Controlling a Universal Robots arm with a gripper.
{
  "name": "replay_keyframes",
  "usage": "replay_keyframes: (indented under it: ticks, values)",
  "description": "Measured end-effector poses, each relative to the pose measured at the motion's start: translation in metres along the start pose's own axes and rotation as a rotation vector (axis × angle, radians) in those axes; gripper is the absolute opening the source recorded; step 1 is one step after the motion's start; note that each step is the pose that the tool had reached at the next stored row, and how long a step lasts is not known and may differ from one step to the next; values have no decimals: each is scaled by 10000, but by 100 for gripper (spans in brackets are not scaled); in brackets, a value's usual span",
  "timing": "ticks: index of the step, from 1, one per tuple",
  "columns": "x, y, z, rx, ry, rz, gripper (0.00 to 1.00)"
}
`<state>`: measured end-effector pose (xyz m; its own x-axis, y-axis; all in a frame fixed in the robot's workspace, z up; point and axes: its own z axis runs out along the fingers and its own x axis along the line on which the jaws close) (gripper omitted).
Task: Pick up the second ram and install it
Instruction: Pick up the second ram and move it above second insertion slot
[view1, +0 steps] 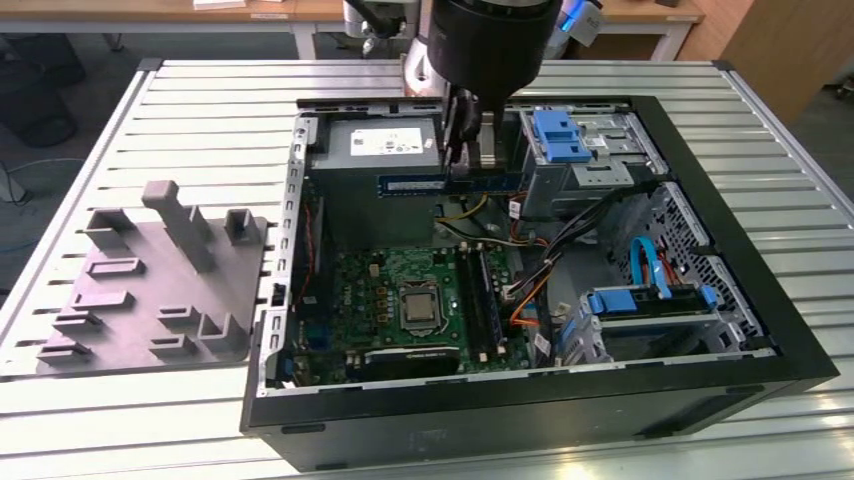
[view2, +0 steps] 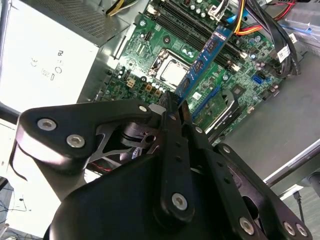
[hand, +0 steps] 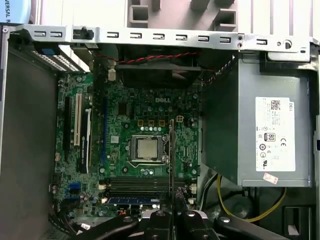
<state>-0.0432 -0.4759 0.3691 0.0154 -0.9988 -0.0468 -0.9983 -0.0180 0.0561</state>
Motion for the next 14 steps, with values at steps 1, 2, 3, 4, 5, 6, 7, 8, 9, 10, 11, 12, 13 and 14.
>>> replay_keyframes:
  ticks: [1,2,3,4,5,6,7,8,9,10,11,12,13,14]
  values:
    - [0,0,0,0,0,1,14]
    - [0,0,0,0,-1,1,14]
    - [0,0,0,0,0,1,14]
    - [0,0,1,-1,3,0,14]
    - [0,-2,13,1,1,0,14]
    - [1,-2,31,1,1,0,14]
    - [2,-3,48,0,3,5,14]
    - [3,-4,66,0,3,6,14]
    - [5,-5,84,0,2,9,14]
    - [8,-6,101,0,2,11,14]
    - [13,-7,121,0,2,13,14]
    - [18,-8,138,0,2,16,14]
    - [27,-9,156,0,3,17,14]
    - [44,-9,172,0,4,21,14]
